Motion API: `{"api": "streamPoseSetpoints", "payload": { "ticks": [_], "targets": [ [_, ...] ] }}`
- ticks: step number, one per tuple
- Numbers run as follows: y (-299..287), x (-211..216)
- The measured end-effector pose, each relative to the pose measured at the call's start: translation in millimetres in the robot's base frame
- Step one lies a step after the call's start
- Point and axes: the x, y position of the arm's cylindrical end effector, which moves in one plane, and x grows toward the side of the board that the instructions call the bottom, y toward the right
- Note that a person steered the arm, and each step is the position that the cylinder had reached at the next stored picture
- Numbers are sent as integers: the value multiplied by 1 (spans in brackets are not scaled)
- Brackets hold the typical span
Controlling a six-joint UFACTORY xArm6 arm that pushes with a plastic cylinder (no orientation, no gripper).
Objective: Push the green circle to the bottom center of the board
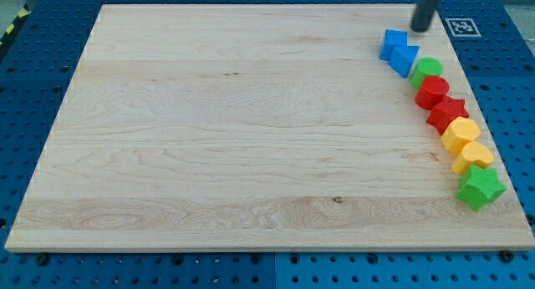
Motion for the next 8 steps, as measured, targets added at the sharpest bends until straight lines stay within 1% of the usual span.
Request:
{"api": "streamPoseSetpoints", "payload": {
  "ticks": [1,2,3,4,5,6,8],
  "targets": [
    [21,51],
    [21,106],
    [9,115],
    [4,107],
    [-15,89],
    [-41,93],
    [-73,113]
  ]
}}
